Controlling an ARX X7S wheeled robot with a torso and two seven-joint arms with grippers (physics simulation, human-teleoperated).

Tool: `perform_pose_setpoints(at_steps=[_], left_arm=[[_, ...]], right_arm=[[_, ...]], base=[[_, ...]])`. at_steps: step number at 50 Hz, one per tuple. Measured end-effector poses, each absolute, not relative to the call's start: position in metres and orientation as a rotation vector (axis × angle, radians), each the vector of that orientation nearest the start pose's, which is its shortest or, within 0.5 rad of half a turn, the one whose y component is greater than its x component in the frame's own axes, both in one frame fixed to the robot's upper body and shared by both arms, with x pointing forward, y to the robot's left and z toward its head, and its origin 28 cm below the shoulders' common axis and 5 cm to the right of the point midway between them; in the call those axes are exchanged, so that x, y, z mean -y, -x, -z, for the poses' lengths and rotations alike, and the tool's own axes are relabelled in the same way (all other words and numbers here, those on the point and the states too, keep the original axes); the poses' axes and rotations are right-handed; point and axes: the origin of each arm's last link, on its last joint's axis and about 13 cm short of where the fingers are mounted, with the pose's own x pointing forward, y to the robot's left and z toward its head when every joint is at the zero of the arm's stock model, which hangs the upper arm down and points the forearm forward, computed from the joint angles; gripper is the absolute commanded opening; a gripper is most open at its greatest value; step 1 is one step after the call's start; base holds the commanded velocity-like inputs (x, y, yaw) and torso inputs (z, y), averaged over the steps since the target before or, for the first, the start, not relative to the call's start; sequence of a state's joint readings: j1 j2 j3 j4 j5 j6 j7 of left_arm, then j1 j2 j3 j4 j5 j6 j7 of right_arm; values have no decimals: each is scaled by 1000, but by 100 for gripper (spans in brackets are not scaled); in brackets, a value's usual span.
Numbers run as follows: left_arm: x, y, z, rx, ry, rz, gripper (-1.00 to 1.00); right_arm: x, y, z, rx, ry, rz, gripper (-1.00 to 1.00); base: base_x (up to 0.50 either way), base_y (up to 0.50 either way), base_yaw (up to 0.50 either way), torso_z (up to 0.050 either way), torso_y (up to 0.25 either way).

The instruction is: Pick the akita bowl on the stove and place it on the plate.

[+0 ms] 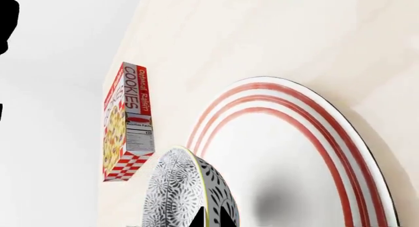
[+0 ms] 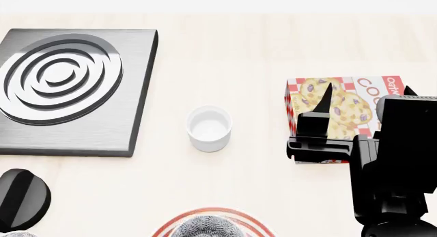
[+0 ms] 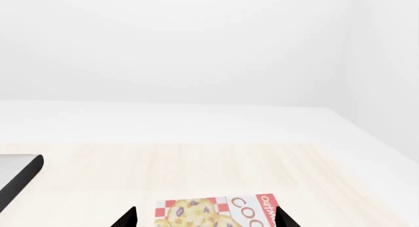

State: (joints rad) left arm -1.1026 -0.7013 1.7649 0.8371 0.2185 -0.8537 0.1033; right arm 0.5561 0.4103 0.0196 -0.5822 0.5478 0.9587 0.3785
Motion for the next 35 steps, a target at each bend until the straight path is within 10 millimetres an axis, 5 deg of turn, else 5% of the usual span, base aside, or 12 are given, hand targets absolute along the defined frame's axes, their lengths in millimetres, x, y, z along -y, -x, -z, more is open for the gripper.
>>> perform_pose_setpoints(at_steps=[25, 26, 35], left_arm=[[-173, -193, -149, 280, -1409, 1092, -100], [-173, -193, -149, 279, -1410, 1092, 100], [-172, -193, -150, 303, -1414, 1072, 100]], right_arm=[[147, -253, -209, 138, 54, 110, 100], [147, -253, -209, 138, 54, 110, 100], [147, -253, -209, 137, 54, 110, 100]], base=[[0, 0, 0, 0, 0], [0, 0, 0, 0, 0], [0, 0, 0, 0, 0]])
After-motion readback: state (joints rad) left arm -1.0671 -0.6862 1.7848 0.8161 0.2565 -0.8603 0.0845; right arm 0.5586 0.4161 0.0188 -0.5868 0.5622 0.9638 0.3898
